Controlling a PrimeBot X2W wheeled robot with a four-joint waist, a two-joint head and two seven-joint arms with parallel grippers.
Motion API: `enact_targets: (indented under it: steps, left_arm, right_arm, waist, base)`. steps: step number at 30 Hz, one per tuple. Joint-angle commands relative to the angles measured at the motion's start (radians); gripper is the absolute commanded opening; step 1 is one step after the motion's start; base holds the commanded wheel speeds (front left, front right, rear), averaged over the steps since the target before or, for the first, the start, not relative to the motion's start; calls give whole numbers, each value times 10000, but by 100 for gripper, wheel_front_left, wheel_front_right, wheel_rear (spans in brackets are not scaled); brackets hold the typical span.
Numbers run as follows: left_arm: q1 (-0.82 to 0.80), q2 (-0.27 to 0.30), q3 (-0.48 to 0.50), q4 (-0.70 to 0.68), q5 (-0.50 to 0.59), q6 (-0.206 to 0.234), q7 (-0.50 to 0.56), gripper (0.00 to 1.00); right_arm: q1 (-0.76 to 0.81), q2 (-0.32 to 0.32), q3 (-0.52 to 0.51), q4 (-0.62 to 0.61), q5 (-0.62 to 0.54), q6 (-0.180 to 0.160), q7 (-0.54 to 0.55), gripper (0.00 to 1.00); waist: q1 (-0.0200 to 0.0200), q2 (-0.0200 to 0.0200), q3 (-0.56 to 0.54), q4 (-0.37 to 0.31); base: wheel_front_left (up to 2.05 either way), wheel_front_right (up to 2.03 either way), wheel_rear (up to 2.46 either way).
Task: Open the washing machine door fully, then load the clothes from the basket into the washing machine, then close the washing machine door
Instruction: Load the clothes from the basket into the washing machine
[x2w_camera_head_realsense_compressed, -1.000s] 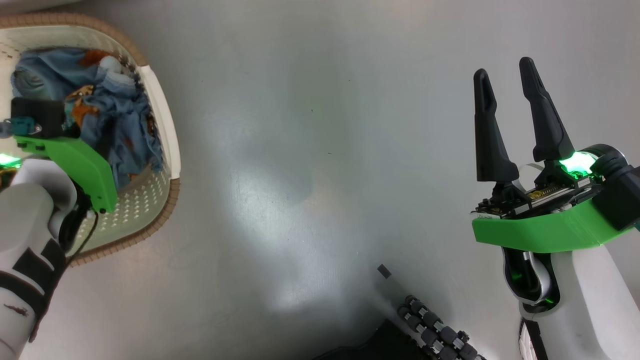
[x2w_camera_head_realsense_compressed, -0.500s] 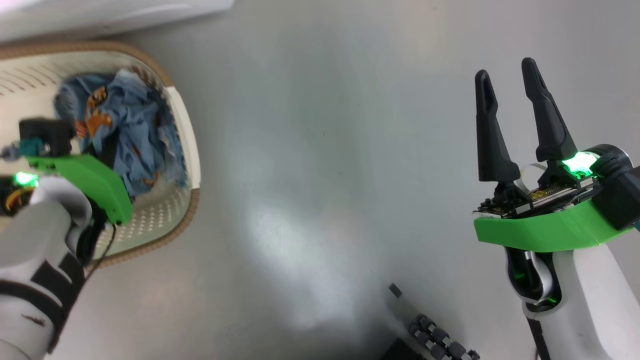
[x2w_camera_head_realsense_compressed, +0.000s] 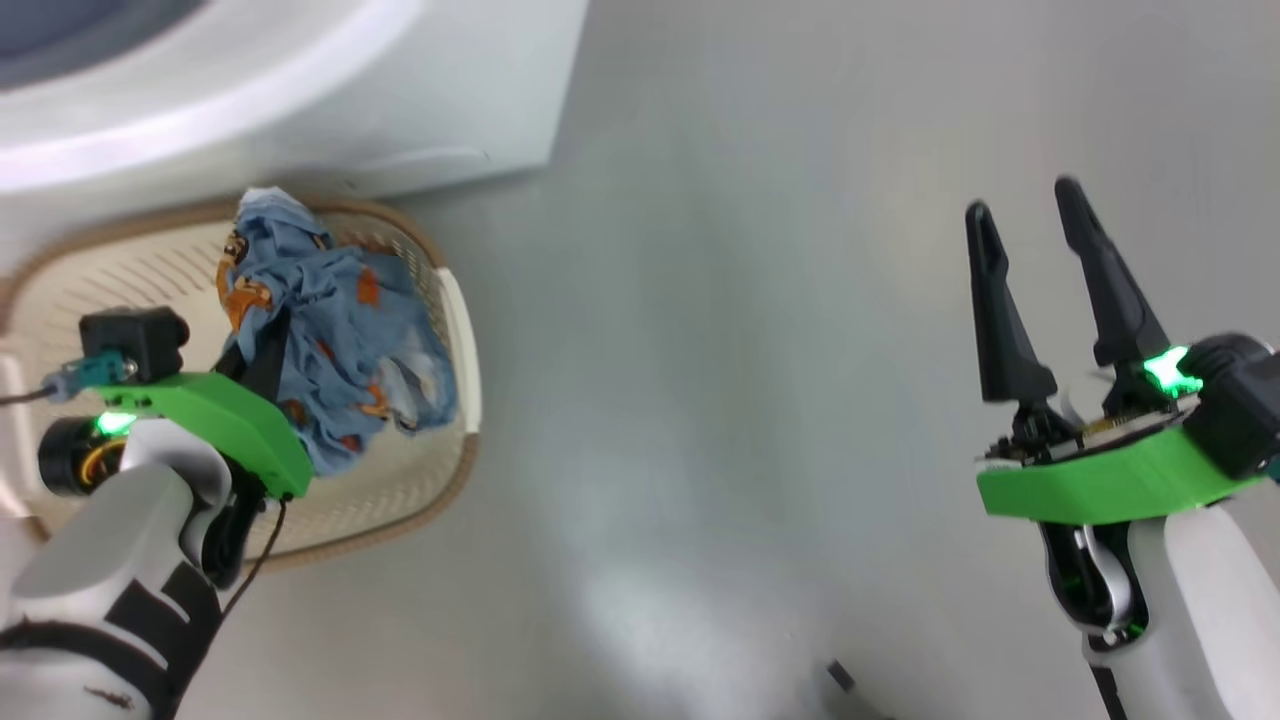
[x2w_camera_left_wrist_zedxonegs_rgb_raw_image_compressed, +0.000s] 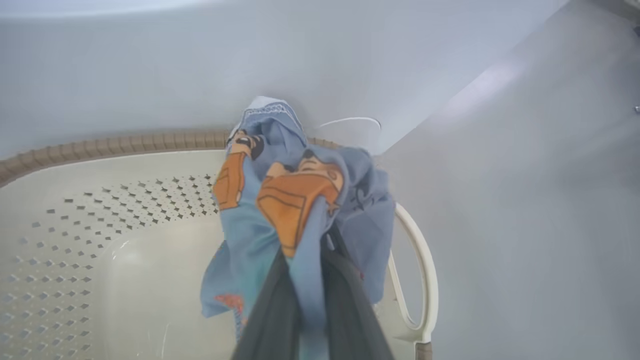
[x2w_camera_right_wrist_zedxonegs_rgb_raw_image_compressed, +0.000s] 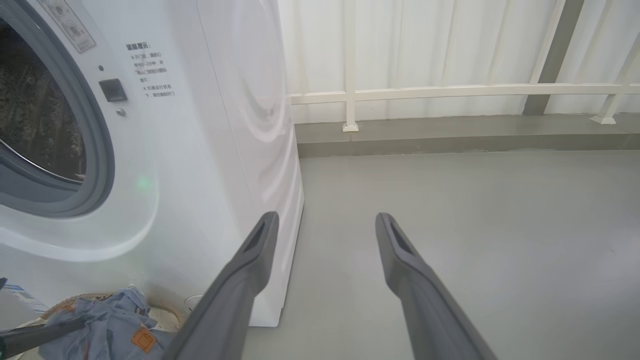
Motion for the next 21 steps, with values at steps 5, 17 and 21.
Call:
enact_targets:
  steps: [5, 17, 21]
  left_arm:
    - [902, 381, 1476, -592, 861, 6, -133, 0]
    - [3408, -39, 5076, -2538, 3719, 6, -134, 0]
    - [4211, -271, 6016, -3264, 4599, 6, -135, 0]
  right_arm:
    - [670, -312, 57, 5, 164, 46, -49, 100]
    - [1779, -838, -210, 328, 327, 46, -49, 100]
    - [2141, -965, -276, 393, 365, 46, -49, 100]
  waist:
    - [0, 0, -1564, 753]
    - [0, 0, -3347, 1241]
    - [0, 0, -3860, 1402]
  base:
    - [0, 0, 0]
    - [0, 0, 0]
    - [0, 0, 0]
